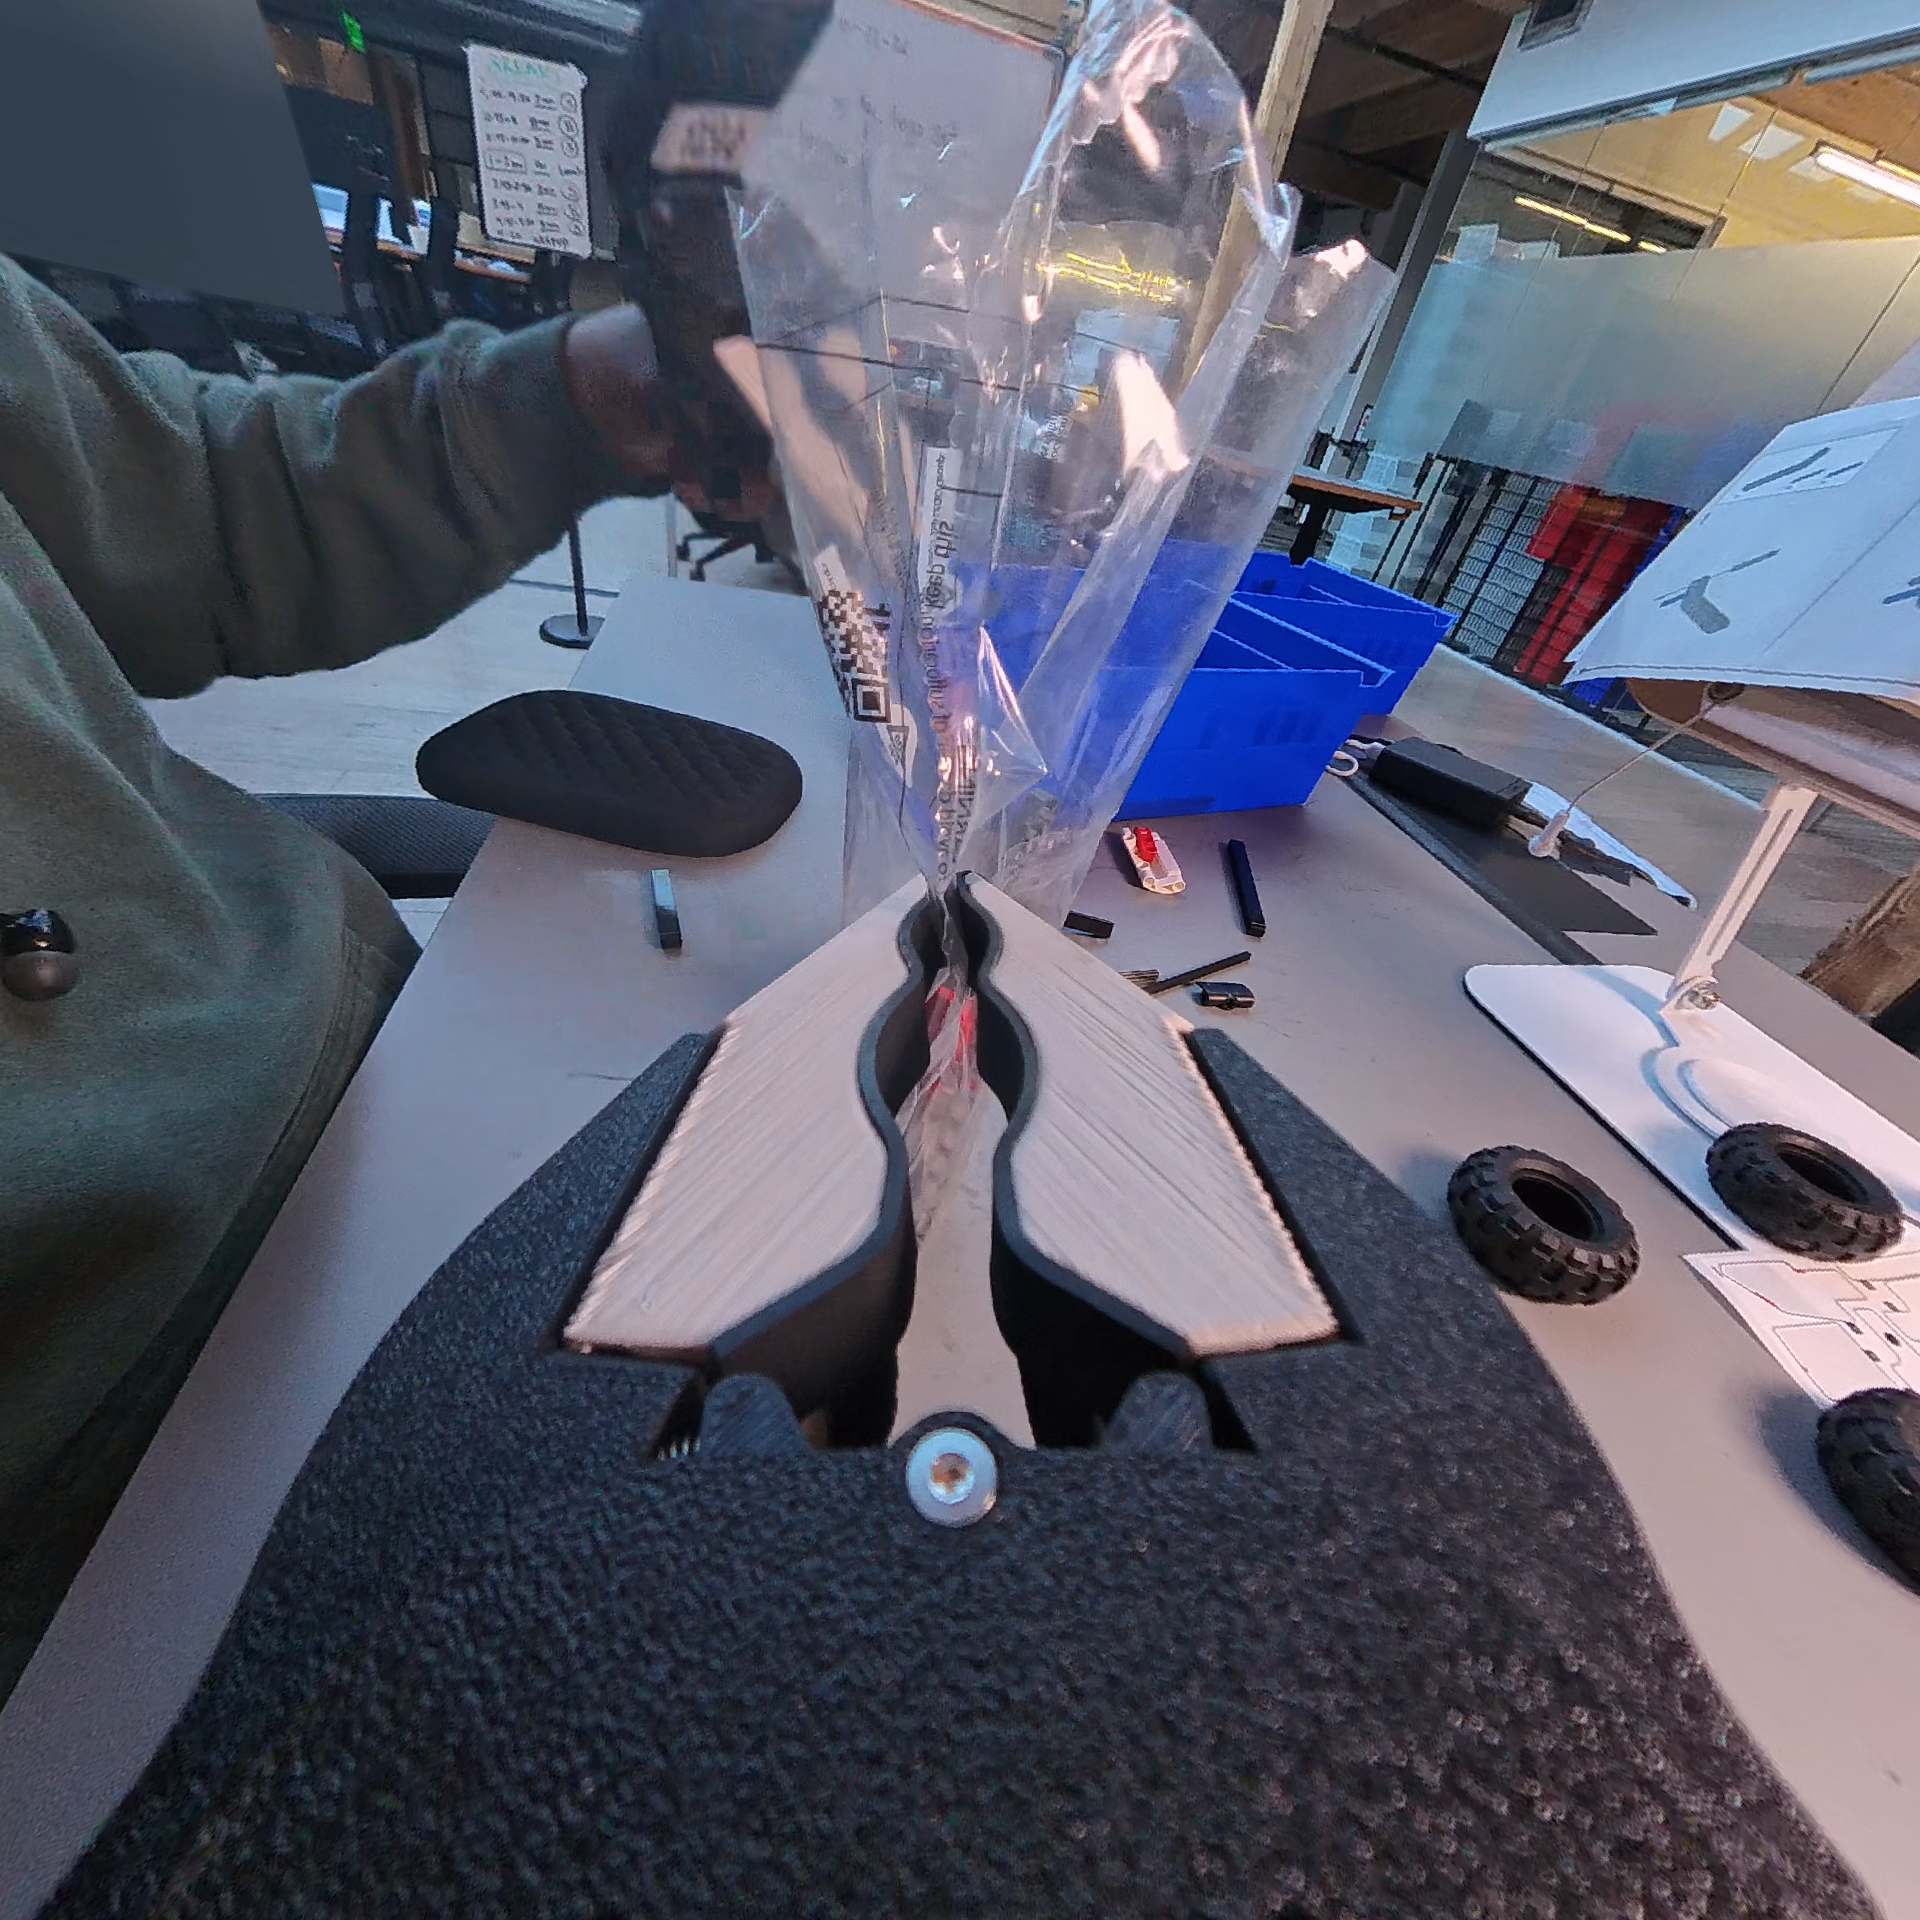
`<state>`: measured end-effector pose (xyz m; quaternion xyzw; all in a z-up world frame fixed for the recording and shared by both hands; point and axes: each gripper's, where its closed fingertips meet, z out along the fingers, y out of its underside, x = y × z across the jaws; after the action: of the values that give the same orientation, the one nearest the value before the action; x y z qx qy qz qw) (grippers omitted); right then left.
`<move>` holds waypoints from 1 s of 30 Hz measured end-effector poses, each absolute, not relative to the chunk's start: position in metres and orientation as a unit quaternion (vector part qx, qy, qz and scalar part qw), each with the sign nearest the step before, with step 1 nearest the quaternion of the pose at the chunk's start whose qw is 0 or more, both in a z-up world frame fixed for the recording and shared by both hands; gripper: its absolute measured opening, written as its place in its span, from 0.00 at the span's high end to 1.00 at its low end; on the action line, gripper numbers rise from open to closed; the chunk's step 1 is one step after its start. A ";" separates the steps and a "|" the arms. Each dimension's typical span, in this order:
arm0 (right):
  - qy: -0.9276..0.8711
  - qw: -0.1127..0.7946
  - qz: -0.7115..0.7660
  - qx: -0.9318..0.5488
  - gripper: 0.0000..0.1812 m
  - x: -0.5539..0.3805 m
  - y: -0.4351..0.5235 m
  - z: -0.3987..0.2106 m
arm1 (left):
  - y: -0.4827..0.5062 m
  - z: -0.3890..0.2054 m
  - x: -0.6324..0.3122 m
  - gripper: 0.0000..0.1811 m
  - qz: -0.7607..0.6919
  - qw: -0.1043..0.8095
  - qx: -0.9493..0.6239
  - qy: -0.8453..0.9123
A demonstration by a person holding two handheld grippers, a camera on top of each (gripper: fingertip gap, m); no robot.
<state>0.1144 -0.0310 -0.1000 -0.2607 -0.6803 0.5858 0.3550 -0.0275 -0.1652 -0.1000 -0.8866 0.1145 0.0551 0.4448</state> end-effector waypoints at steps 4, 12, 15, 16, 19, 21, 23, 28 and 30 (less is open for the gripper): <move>-0.682 0.359 0.582 -0.258 1.00 0.115 -0.032 -0.100 | -0.121 -0.003 0.020 0.99 0.050 0.523 -0.825 0.208; -0.682 0.362 0.581 -0.256 1.00 0.116 -0.032 -0.100 | -0.072 0.021 0.071 0.88 -0.006 0.501 -0.819 0.281; -0.682 0.361 0.582 -0.256 1.00 0.116 -0.031 -0.100 | -0.093 0.012 0.063 0.86 -0.016 0.517 -0.816 0.258; -0.682 0.361 0.582 -0.256 1.00 0.116 -0.031 -0.100 | -0.104 0.002 0.060 0.87 -0.026 0.514 -0.820 0.250; -0.681 0.358 0.585 -0.255 1.00 0.116 -0.031 -0.100 | -0.143 -0.064 0.057 0.86 -0.064 0.447 -0.859 0.239; -0.681 0.356 0.587 -0.256 1.00 0.116 -0.031 -0.100 | -0.168 -0.122 0.061 0.86 -0.093 0.381 -0.890 0.232; -0.680 0.355 0.588 -0.257 1.00 0.115 -0.031 -0.100 | -0.189 -0.173 0.062 0.86 -0.101 0.319 -0.917 0.219; -0.678 0.357 0.588 -0.260 1.00 0.115 -0.030 -0.100 | -0.216 -0.237 0.052 0.91 -0.067 0.227 -0.947 0.216; -0.678 0.357 0.587 -0.261 1.00 0.115 -0.030 -0.100 | -0.218 -0.243 0.052 0.94 -0.059 0.209 -0.949 0.229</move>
<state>0.1153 -0.0295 -0.1004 -0.2611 -0.6780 0.5871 0.3571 0.0519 -0.2182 -0.2431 -0.9489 0.2291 -0.0592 0.2089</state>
